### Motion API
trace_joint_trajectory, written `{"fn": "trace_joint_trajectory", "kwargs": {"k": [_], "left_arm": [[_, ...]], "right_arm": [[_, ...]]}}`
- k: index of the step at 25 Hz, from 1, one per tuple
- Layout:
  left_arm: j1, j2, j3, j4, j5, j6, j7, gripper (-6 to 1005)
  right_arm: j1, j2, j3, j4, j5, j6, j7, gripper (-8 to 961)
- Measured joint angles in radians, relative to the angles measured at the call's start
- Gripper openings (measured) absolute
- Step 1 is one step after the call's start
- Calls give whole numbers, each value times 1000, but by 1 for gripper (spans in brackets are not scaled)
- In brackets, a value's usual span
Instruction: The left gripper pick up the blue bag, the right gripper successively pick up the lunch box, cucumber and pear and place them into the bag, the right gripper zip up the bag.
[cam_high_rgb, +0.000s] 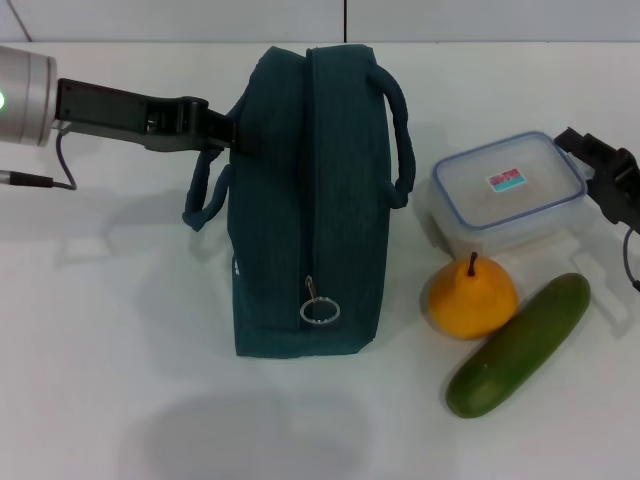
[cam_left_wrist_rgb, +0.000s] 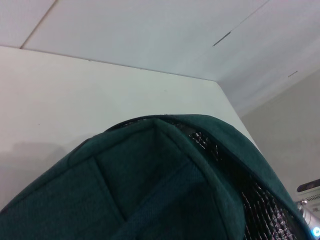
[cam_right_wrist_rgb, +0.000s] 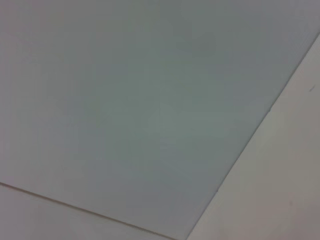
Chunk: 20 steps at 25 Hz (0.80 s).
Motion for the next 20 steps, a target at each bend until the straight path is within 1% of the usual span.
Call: {"fn": "trace_joint_trajectory", "kwargs": {"k": [11, 20], "left_arm": [[-2, 0, 0, 0, 0, -8, 0, 54], [-2, 0, 0, 1, 0, -9, 0, 54]], "right_arm": [[-17, 0, 2, -8, 2, -29, 1, 303], [-17, 0, -1, -8, 3, -36, 1, 262]]}}
